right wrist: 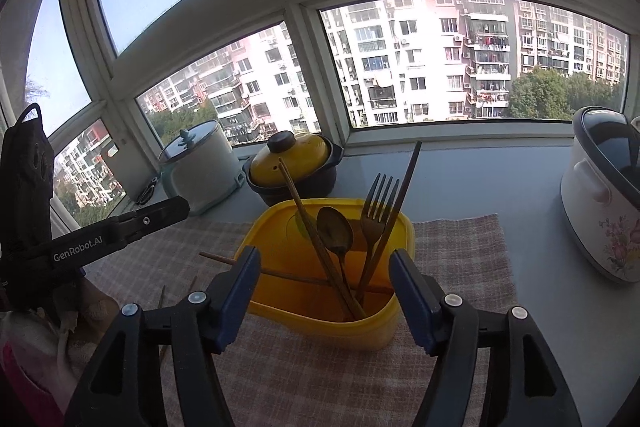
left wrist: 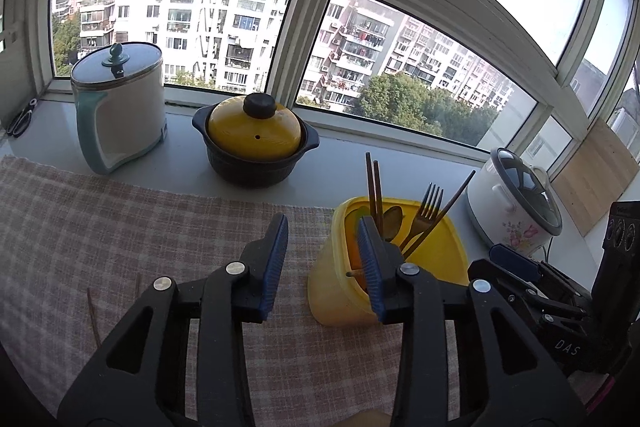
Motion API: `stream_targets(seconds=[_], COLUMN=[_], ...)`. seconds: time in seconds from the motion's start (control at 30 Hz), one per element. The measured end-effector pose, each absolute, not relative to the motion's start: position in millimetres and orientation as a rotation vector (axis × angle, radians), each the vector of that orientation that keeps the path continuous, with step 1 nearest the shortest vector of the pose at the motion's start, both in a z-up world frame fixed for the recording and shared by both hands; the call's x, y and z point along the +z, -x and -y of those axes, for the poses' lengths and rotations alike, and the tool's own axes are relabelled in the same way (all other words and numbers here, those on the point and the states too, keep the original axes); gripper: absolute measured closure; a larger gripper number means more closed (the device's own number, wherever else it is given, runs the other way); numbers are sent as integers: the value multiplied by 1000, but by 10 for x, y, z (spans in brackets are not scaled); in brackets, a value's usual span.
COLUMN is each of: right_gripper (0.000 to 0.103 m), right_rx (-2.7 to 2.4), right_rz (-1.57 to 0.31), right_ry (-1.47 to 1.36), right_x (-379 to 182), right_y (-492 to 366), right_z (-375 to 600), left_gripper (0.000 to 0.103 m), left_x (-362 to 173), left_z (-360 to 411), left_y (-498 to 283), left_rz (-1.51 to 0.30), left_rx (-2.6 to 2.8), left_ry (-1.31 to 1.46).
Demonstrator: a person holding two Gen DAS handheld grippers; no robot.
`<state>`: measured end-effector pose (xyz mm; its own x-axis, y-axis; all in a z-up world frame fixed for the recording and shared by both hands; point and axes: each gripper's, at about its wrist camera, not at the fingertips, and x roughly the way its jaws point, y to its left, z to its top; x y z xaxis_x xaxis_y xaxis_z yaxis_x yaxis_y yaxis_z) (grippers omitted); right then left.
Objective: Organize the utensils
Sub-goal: 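Withdraw both grippers back toward the last two chopsticks on the cloth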
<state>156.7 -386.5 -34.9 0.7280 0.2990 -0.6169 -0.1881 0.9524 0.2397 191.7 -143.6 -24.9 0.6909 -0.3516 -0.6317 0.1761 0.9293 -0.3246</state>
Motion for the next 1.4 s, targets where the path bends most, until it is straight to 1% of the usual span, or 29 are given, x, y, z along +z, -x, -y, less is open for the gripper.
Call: stream_targets(seconds=[0.03, 0.1, 0.2, 0.23, 0.27, 0.33, 0.77, 1.03, 1.23, 1.33, 1.4], right_gripper=[28, 17, 14, 12, 8, 5, 5, 5, 14, 20, 26], right_rx=[271, 278, 277, 276, 276, 276, 309, 362, 412, 432, 441], right_rz=[-705, -707, -705, -709, -713, -723, -789, -856, -933, -988, -1032], right_ry=[-163, -158, -151, -149, -148, -145, -129, -118, -88, -91, -104], right_x=[-351, -356, -375, -389, -400, -426, -563, -715, -872, -1002, -1117], right_y=[-1542, -1506, -1455, -1443, -1437, -1424, -1486, -1612, -1723, -1799, -1865], right_z=[3828, 3749, 3636, 3592, 3558, 3480, 2937, 2472, 2050, 1888, 1801], left_gripper=[66, 66, 66, 63, 62, 61, 61, 61, 61, 61, 61], left_x=[-269, -325, -419, -449, -490, -559, -921, -1334, -1648, -1734, -1763], left_z=[1384, 1251, 1046, 980, 898, 746, -214, -455, -472, -469, -464], left_y=[-1900, -1860, -1802, -1786, -1765, -1737, -1650, -1651, -1627, -1627, -1636], left_rz=[-758, -771, -800, -808, -817, -837, -936, -1047, -1124, -1145, -1151], left_rx=[-290, -274, -255, -247, -237, -221, -108, -98, -112, -119, -123], left_ry=[240, 231, 227, 225, 224, 225, 281, 309, 318, 310, 307])
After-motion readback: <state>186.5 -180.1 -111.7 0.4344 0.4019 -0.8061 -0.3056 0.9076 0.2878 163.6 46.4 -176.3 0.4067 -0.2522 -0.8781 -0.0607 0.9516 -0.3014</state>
